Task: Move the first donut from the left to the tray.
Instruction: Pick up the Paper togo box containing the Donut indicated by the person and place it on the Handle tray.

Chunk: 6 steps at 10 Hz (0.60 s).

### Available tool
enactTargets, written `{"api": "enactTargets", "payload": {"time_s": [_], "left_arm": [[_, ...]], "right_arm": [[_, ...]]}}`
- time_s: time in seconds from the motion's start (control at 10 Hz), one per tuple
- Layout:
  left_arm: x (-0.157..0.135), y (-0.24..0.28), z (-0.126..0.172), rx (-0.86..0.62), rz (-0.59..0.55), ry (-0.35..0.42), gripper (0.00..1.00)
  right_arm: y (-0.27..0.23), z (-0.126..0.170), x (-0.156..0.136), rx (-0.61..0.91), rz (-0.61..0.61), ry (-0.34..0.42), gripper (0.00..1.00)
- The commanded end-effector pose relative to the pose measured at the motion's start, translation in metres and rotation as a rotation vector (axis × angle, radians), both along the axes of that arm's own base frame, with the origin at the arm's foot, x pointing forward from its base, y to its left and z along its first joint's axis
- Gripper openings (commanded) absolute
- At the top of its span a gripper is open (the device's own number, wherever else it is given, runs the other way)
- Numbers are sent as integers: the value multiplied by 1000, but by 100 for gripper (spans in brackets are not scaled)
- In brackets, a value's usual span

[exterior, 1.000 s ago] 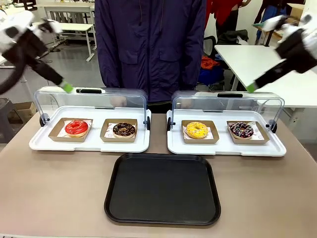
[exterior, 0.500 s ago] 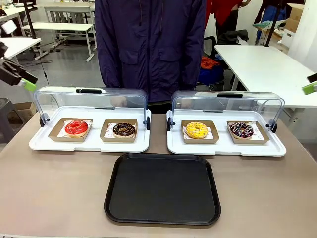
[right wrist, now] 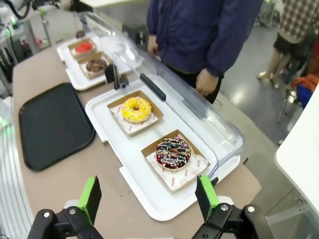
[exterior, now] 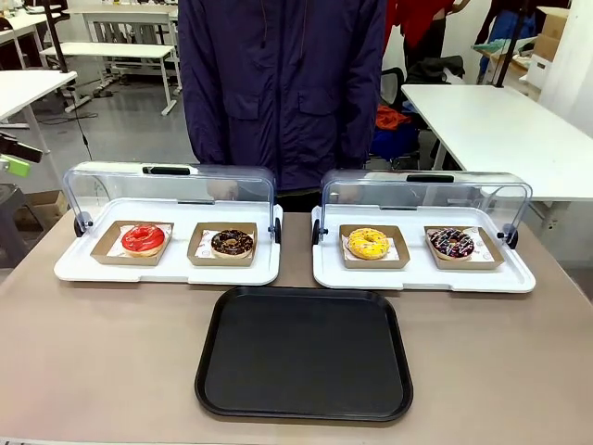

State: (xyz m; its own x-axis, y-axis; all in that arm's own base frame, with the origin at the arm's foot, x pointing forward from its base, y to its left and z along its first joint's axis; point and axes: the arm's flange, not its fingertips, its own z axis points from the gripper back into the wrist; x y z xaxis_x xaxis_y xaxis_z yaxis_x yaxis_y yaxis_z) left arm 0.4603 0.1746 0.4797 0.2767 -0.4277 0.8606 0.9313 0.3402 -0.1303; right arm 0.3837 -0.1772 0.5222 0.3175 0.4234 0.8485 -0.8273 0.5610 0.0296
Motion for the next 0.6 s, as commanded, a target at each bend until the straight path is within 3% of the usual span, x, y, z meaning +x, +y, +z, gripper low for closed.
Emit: {"api": "enactTargets", "payload": {"time_s": [0.0,0.5], "left_arm": [[3,5,-6,-53,-30,-42,100],[4,15,-15,-124,-44,-70,100]], "right_arm": [[-10,-7,4,57,32,-46,100],[-13,-9,4,99,32,-62,100]]}}
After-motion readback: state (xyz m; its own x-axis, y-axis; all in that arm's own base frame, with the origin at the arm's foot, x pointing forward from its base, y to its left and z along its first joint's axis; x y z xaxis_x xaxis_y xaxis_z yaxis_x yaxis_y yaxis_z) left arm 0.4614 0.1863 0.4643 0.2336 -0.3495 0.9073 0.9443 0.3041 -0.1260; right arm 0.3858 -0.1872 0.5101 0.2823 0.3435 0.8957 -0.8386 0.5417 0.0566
